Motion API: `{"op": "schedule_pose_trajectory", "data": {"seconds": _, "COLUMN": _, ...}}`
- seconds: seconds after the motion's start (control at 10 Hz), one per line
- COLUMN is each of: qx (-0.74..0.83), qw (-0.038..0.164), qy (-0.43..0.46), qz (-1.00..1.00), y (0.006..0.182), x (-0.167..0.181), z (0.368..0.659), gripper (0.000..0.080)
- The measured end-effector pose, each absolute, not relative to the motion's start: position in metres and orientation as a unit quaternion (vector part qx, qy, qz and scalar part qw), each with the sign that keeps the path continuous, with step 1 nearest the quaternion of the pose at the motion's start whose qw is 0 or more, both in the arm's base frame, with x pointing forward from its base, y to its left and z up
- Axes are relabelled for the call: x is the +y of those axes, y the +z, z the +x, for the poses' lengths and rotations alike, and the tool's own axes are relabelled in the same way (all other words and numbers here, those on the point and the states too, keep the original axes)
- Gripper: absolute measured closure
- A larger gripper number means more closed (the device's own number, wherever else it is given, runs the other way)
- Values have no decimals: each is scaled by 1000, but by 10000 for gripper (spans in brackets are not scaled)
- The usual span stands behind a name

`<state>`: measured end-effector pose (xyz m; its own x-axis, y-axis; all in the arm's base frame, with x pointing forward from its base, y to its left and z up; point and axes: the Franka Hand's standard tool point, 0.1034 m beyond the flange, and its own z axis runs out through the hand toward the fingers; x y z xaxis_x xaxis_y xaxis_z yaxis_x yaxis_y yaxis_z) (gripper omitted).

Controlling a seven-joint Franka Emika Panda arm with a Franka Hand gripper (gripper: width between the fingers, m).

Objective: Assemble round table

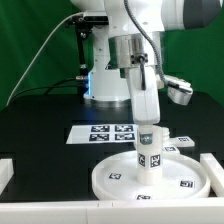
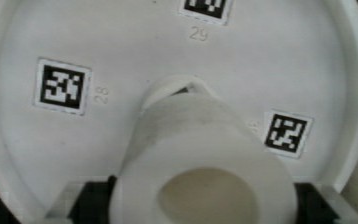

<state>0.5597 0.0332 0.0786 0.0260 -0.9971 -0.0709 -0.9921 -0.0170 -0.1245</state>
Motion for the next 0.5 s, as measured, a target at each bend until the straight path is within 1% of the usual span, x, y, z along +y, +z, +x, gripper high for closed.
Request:
{"op": "schedule_pose_trajectory", "data": {"seconds": 0.1, "qx": 634, "qw": 63, "qy": -17, "qz": -770, "y": 78, "x": 37, "z": 559, "gripper": 310}}
{"op": "schedule_pose_trajectory", "data": {"seconds": 0.2, "qx": 571, "qw": 62, "qy": -16, "qz": -818, "y": 78, "x": 41, "z": 559, "gripper": 187}}
{"op": "schedule_pose_trajectory", "data": {"seconds": 0.3, "qx": 524, "qw": 60, "qy": -10, "qz": -850, "y": 77, "x": 46, "z": 556, "gripper": 156}}
{"op": "schedule_pose_trajectory", "data": {"seconds": 0.5, "qx": 444, "qw": 59, "qy": -15, "qz": -894, "y": 76, "x": 46, "z": 555, "gripper": 151}}
